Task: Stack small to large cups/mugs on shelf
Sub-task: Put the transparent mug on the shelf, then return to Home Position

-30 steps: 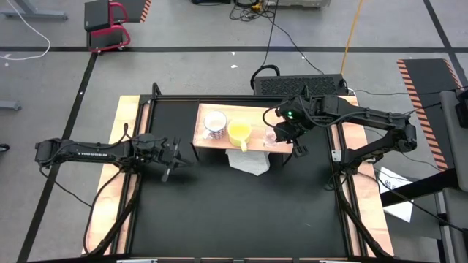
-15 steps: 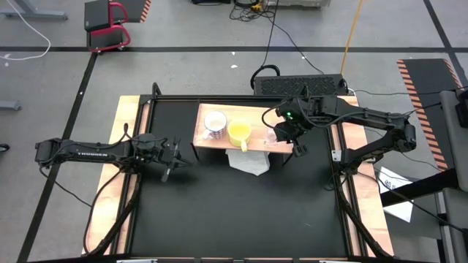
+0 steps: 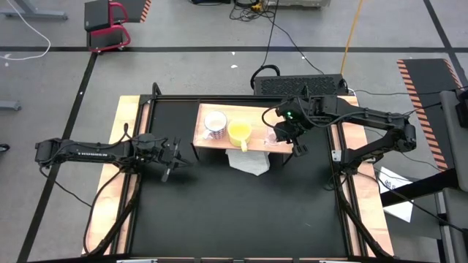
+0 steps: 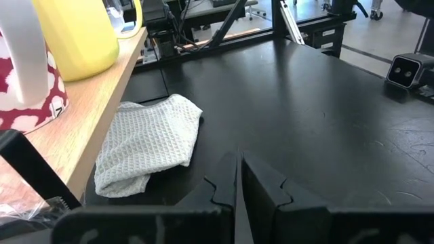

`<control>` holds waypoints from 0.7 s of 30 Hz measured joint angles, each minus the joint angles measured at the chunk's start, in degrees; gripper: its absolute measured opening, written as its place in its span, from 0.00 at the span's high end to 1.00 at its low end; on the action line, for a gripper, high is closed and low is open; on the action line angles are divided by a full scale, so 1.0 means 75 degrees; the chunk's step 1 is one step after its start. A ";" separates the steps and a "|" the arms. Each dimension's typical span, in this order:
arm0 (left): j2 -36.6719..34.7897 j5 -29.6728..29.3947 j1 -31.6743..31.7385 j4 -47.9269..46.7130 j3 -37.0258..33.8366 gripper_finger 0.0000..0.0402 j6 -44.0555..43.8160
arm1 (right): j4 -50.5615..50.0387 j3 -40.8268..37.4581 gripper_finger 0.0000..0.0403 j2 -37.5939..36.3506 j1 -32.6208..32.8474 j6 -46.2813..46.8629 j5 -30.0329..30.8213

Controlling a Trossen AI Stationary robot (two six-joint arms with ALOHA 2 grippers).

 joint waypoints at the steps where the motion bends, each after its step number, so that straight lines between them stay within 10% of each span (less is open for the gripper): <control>1: 0.0000 0.0000 0.0000 0.0000 0.0000 0.94 0.0000 | 0.0005 0.0003 0.94 -0.0001 0.0000 0.0000 -0.0003; 21: 0.0000 0.0038 -0.0018 0.0001 0.0000 0.94 -0.0020 | 0.0217 0.0015 0.83 -0.0493 0.0000 0.0564 -0.0065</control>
